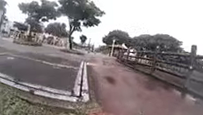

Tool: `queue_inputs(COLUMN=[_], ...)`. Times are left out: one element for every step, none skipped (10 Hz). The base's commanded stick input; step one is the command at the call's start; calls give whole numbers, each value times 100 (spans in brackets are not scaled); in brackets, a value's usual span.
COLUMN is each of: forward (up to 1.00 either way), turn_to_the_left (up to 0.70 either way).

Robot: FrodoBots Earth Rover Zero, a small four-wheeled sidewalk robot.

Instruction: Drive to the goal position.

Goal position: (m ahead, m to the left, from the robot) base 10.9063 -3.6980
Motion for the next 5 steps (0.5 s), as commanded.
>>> queue_inputs(forward=[85, 85, 85, 85, 85], turn_to_the_left=[-33, -33, -33, -33, -33])
